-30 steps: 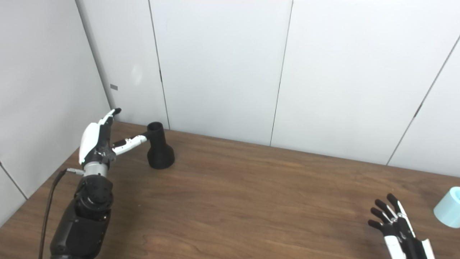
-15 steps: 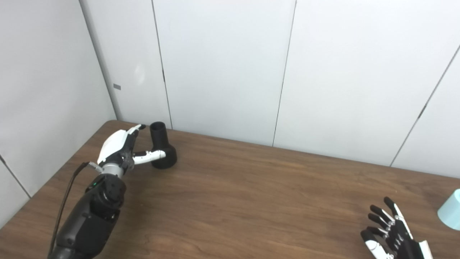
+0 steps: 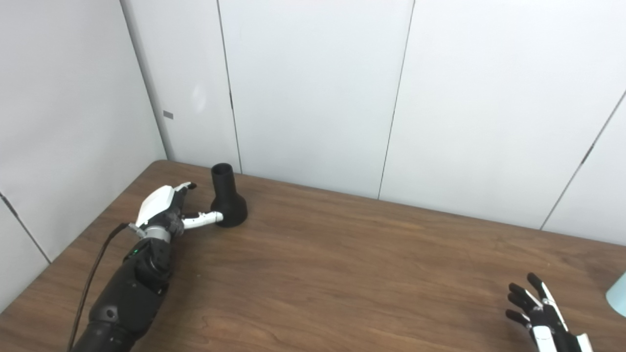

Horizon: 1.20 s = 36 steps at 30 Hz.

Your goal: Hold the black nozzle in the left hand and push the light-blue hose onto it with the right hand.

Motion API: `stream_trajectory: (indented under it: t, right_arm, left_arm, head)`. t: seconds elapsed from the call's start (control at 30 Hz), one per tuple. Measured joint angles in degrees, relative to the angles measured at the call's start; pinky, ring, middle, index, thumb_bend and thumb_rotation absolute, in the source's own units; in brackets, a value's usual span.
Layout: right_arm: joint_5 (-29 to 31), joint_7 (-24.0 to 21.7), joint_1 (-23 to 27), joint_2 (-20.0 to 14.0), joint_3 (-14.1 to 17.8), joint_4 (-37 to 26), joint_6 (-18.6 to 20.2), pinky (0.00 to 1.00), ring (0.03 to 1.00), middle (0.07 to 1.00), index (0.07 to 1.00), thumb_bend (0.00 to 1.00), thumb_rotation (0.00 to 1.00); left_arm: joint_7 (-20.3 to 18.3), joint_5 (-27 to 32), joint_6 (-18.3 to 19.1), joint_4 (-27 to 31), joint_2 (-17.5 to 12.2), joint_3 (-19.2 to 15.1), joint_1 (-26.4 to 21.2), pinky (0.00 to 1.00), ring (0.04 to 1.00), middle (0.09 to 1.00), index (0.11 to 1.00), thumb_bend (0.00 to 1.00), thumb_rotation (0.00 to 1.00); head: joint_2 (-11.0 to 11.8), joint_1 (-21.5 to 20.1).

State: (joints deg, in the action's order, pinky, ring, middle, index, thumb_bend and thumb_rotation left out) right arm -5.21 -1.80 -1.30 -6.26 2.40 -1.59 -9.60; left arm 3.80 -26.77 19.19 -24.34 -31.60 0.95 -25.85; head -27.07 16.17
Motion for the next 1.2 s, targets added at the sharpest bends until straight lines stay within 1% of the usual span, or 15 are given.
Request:
stream_trajectory:
  t: [0.07,0.17,0.27,0.4,0.53,0.6,0.67,0.73,0.87,1.07,1.2]
  right_arm:
    - [-0.1,0.0,-0.1,0.0,-0.1,-0.1,0.0,0.76,0.841,0.844,0.938,0.40,0.95]
    - [-0.4,0.0,-0.1,0.0,-0.1,-0.2,0.1,0.77,0.843,0.844,0.934,0.39,0.95]
    - [-0.6,0.0,-0.1,0.0,-0.2,-0.3,0.1,0.79,0.851,0.848,0.937,0.40,0.97]
    - [-0.6,0.0,-0.2,0.0,-0.3,-0.4,0.1,0.79,0.850,0.851,0.939,0.39,0.96]
    - [-0.6,0.0,-0.2,0.0,-0.3,-0.5,0.1,0.79,0.850,0.850,0.932,0.38,0.95]
    - [-0.6,0.0,-0.3,0.0,-0.4,-0.6,0.2,0.80,0.855,0.852,0.933,0.38,0.94]
    - [-0.6,0.0,-0.4,0.0,-0.5,-0.8,0.3,0.80,0.857,0.853,0.931,0.37,0.94]
    - [-0.6,0.0,-0.7,0.0,-0.6,-1.0,0.4,0.79,0.856,0.852,0.930,0.37,0.94]
    - [-0.7,0.0,-1.1,0.0,-0.9,-1.5,0.5,0.79,0.855,0.847,0.927,0.35,0.94]
    - [-0.7,-0.3,-1.7,0.0,-1.3,-2.3,1.3,0.81,0.856,0.841,0.924,0.36,0.95]
    - [-0.5,-0.6,-1.8,0.0,-1.3,-2.3,1.5,0.80,0.839,0.824,0.918,0.36,0.96]
  left_arm:
    - [0.0,-0.1,0.0,-0.5,0.0,0.9,-0.7,1.00,0.988,0.936,0.900,1.00,0.59]
    - [0.0,0.7,-0.1,-1.7,0.6,1.0,-2.2,1.00,0.996,0.945,0.905,1.00,0.60]
    - [0.0,0.9,-0.1,-2.7,1.5,1.3,-3.5,1.00,0.999,0.945,0.907,1.00,0.61]
    - [-0.3,0.8,0.0,-3.0,2.5,2.9,-4.2,1.00,0.999,0.943,0.911,1.00,0.62]
    - [-0.7,1.3,0.0,-3.3,3.3,3.0,-4.8,1.00,1.000,0.955,0.920,1.00,0.62]
    - [-1.6,1.9,0.0,-3.4,3.4,3.1,-5.2,1.00,1.000,0.956,0.924,1.00,0.62]
    - [-1.7,2.1,0.0,-4.0,3.4,3.3,-5.6,1.00,1.000,0.954,0.920,1.00,0.60]
    - [-1.7,2.3,0.0,-4.4,3.6,3.2,-5.8,1.00,1.000,0.953,0.919,1.00,0.59]
    - [-1.3,2.3,0.0,-5.9,4.0,3.4,-6.7,1.00,1.000,0.954,0.916,1.00,0.59]
    - [-0.7,0.7,0.5,-7.3,4.0,4.8,-7.4,1.00,1.000,0.946,0.909,1.00,0.60]
    - [-0.2,0.0,1.0,-8.4,4.1,5.4,-7.9,1.00,0.995,0.933,0.901,0.99,0.56]
  head:
    - [-0.1,-0.2]
    - [-0.3,-0.4]
    - [-0.4,-0.7]
    - [-0.5,-0.9]
    - [-0.6,-1.0]
    - [-0.6,-1.1]
    - [-0.7,-1.2]
    - [-0.8,-1.1]
    - [-0.9,-1.1]
    - [-1.3,-0.7]
    - [-1.5,-0.7]
